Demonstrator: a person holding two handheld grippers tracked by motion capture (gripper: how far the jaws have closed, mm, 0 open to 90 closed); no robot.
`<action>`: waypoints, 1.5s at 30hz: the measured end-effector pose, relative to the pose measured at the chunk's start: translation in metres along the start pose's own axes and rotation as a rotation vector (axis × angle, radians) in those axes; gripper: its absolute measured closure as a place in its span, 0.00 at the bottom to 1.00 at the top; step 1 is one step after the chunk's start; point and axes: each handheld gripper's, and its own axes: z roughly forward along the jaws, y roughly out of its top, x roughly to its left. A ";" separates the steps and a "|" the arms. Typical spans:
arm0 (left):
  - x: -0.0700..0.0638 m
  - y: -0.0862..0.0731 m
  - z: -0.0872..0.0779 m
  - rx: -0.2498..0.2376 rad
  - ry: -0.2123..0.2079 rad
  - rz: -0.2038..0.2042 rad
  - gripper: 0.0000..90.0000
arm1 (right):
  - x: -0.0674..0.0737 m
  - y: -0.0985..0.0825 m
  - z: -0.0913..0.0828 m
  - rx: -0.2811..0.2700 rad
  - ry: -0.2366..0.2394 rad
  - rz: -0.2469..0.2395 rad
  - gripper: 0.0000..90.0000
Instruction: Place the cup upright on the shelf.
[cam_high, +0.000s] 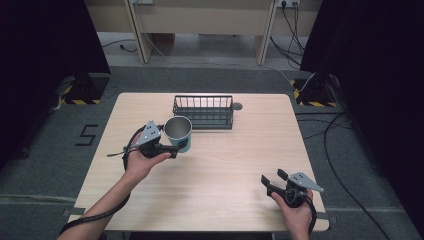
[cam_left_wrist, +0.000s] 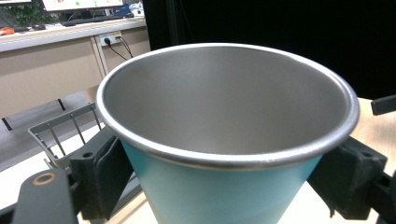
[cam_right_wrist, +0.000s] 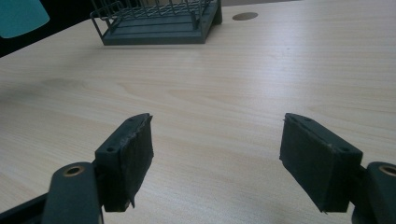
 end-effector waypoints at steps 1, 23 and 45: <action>0.000 0.001 0.002 -0.001 0.001 0.000 0.16 | 0.000 0.000 0.000 0.000 0.001 0.003 0.29; 0.011 0.020 0.022 -0.018 0.025 -0.001 0.17 | 0.000 0.000 0.000 0.001 0.002 0.004 0.29; 0.024 0.033 0.041 -0.027 0.050 -0.012 0.16 | 0.000 0.000 0.000 0.002 0.005 0.011 0.29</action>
